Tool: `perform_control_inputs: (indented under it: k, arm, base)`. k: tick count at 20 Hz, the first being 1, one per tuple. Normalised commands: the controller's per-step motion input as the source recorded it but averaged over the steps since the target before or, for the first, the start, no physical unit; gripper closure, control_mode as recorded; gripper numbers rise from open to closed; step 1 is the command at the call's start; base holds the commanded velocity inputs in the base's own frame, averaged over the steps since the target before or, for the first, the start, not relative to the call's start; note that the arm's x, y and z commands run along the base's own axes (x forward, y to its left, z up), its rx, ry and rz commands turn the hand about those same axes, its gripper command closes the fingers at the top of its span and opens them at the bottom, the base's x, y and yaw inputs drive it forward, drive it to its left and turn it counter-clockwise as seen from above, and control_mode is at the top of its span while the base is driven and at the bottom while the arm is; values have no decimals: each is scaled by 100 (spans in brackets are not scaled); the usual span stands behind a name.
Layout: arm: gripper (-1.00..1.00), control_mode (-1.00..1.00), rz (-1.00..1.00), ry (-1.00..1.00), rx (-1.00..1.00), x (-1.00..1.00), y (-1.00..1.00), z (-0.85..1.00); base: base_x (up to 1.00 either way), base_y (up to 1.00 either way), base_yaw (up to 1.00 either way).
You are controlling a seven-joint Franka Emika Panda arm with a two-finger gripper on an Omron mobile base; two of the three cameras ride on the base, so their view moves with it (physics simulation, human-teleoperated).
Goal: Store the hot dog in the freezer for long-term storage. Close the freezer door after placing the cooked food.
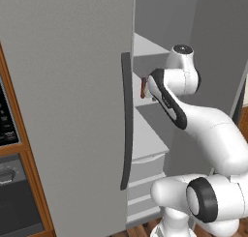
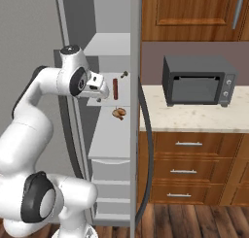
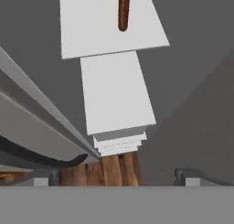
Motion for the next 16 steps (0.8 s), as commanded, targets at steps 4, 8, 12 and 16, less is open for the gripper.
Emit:
perform_control_inputs:
  k: [4, 8, 12, 16]
  arm:
    - [-100, -100, -23, 32, 18, -94, 0, 1]
    - [-100, -100, -12, -3, 12, -100, 0, -23]
    - [-100, -100, -4, -33, 0, -100, 5, -37]
    - [-100, -100, 0, -13, -11, -66, 2, -4]
  base:
    - [0, 0, 0]
    - [0, 0, 0]
    - [0, 0, 0]
    - [0, 0, 0]
